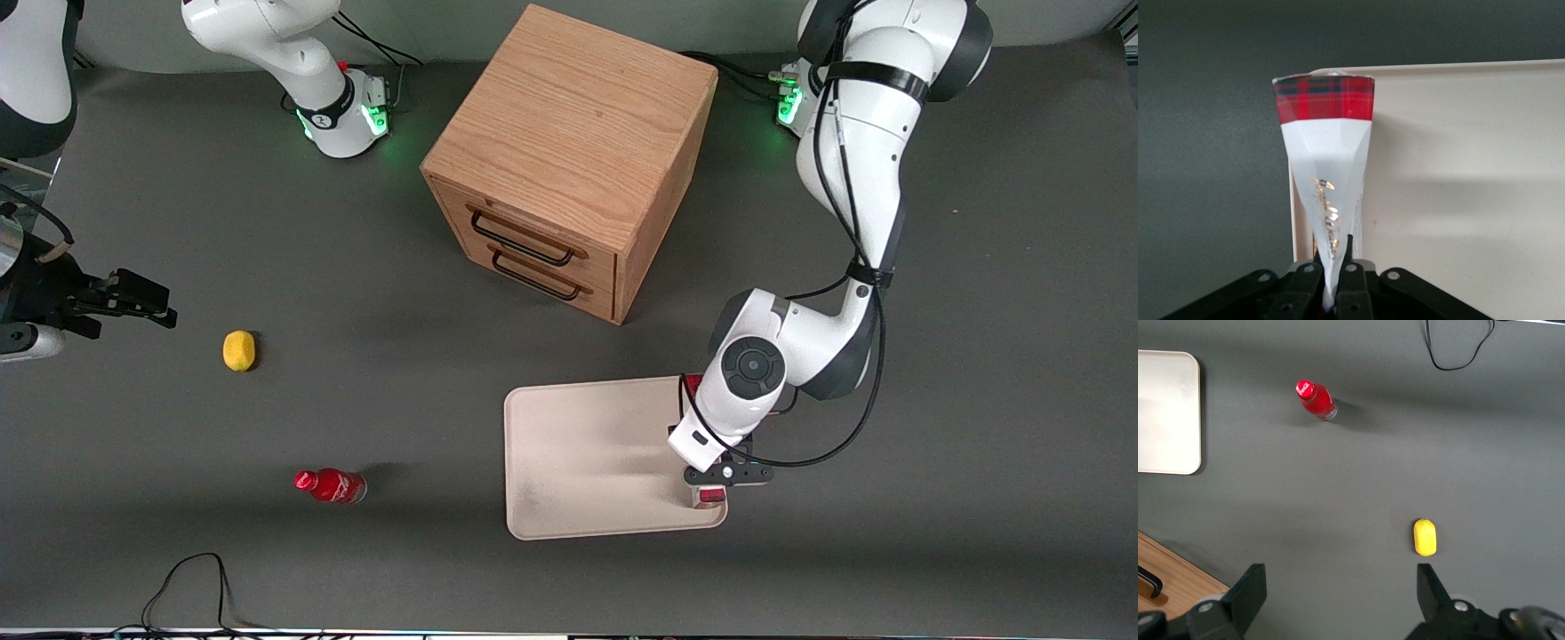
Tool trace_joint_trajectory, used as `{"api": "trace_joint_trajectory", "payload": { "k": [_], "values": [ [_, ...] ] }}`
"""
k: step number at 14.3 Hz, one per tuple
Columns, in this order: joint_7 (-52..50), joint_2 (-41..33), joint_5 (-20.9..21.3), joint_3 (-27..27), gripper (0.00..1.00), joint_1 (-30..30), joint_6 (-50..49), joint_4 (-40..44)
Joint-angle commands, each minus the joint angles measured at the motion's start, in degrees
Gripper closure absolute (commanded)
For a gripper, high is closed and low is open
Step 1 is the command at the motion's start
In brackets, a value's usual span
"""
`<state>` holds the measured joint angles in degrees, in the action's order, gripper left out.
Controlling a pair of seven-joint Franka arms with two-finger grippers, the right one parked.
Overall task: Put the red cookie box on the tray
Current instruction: 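Lower the box onto the tray and open the left gripper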
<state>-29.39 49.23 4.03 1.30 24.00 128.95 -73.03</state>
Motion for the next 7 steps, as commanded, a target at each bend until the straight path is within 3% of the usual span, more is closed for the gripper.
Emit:
{"api": "trace_joint_trajectory", "payload": {
  "k": [1,2,7],
  "values": [
    [-1.72,-0.98,1.33,-0.07,0.06,-0.27,0.16,-0.45],
    [-1.81,-1.15,1.33,-0.07,0.0,-0.27,-0.1,-0.45],
    [-2.6,-4.22,1.24,0.02,0.0,-0.71,-5.26,-0.01]
  ]
}}
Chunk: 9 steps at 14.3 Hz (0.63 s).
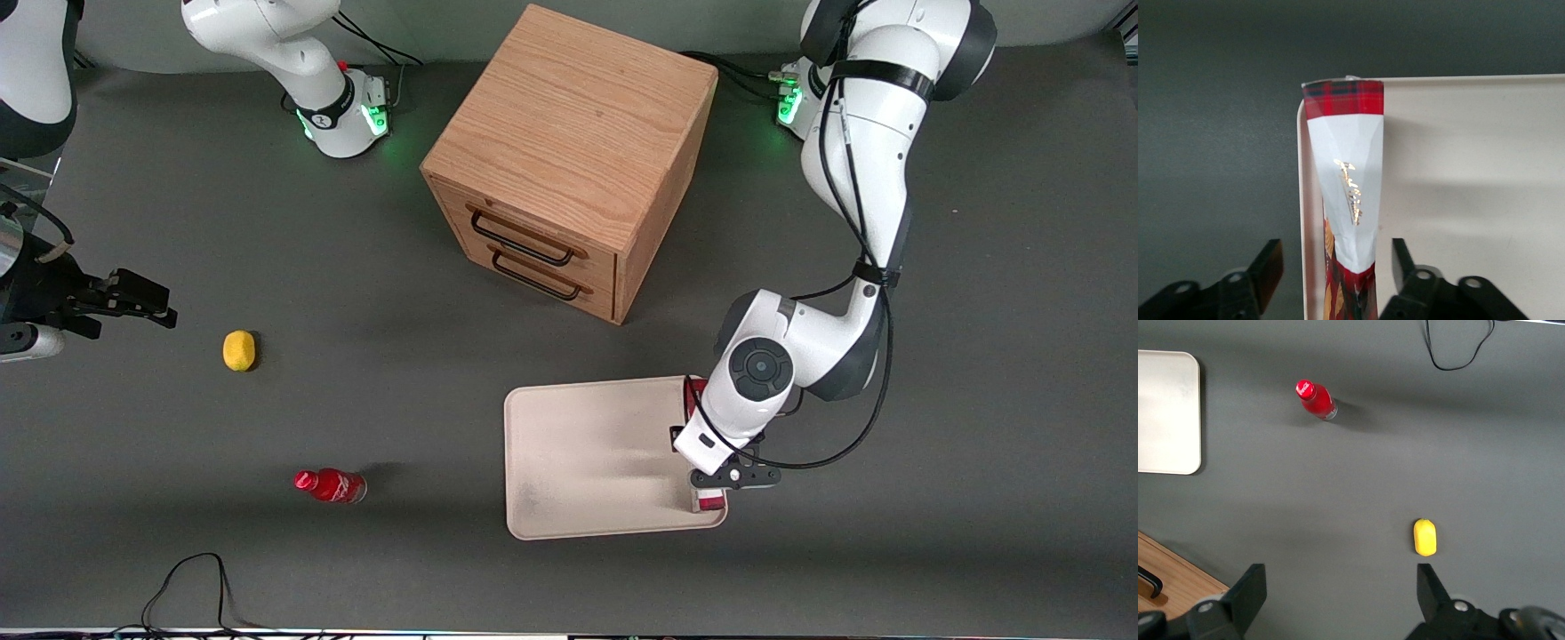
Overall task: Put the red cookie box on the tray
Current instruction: 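Lower the box onto the tray and open the left gripper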
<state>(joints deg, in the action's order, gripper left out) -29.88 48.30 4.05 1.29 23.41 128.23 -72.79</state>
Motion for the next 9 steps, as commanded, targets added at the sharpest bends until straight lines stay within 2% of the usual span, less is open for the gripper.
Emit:
{"api": "trace_joint_trajectory", "payload": {
  "k": [1,6,9],
  "values": [
    [-2.98,-5.13,0.96,0.2,0.0,-0.21,-7.7,0.01],
    [-2.64,-19.71,0.34,1.6,0.0,-0.73,-24.22,0.1],
    [-1.42,-26.92,0.34,4.67,0.0,-4.42,-31.09,0.02]
  ]
}}
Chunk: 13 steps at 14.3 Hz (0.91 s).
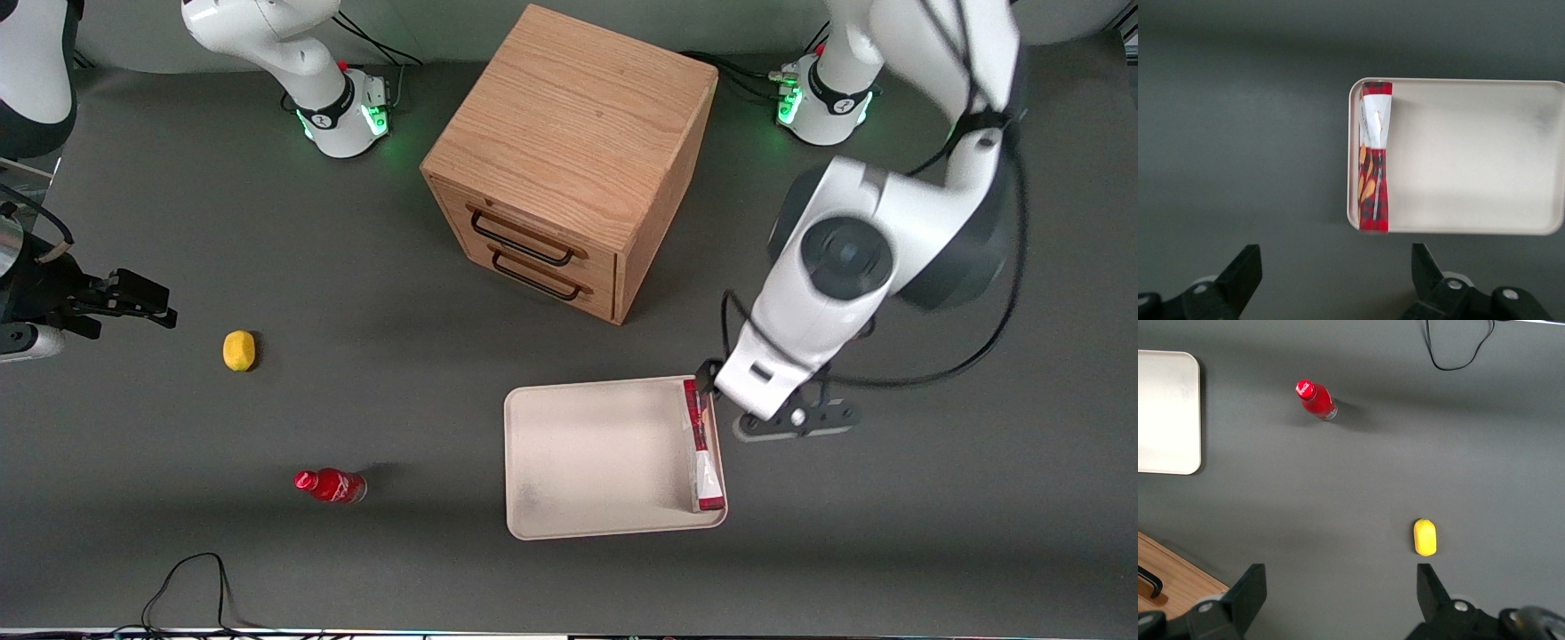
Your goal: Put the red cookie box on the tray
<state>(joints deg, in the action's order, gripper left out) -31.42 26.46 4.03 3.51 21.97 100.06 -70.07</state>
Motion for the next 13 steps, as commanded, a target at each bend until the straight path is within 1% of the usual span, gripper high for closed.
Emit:
{"api": "trace_joint_trajectory", "payload": {
  "k": [1,3,5,7,10,13],
  "values": [
    [2.13,-7.11,0.37,2.64,0.0,-3.85,-4.6,-2.79],
    [6.96,-11.06,-0.76,2.55,0.0,-6.04,-7.59,-3.23],
    [11.62,-13.79,-1.39,2.55,0.0,-9.64,-9.35,-3.84],
    [17.68,-17.04,-1.48,2.55,0.0,-13.86,-9.27,-6.56],
    [27.18,-20.48,-3.58,2.12,0.0,-19.93,-8.31,-10.26],
    [28.35,-22.59,-3.5,1.59,0.0,-22.84,-5.33,-13.67]
  ]
}}
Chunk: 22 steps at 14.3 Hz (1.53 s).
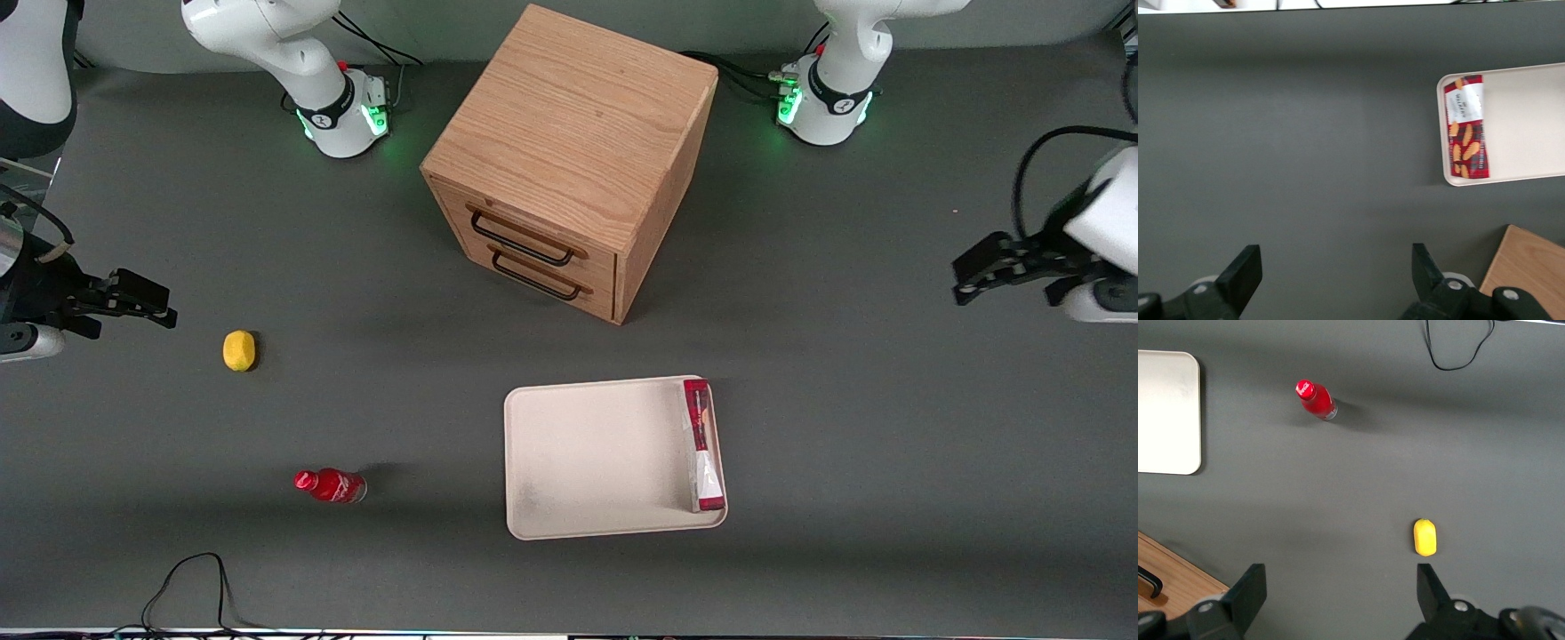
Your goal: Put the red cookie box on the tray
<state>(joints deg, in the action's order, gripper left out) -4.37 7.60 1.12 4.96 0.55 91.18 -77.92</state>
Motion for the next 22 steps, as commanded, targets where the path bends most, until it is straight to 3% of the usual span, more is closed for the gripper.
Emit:
{"api": "trace_joint_trajectory", "payload": {
  "k": [1,10,14,22],
  "values": [
    [1.29,-4.34,-0.59,-0.82,0.0,-1.34,4.96,-7.49],
    [-0.11,-6.1,-0.07,-2.15,0.0,-0.29,4.97,-10.32],
    [-1.43,-7.78,-0.59,-5.31,0.0,2.79,3.3,-10.32],
    [-1.26,-8.04,-1.21,-3.73,0.0,0.59,1.46,-10.23]
  ]
}}
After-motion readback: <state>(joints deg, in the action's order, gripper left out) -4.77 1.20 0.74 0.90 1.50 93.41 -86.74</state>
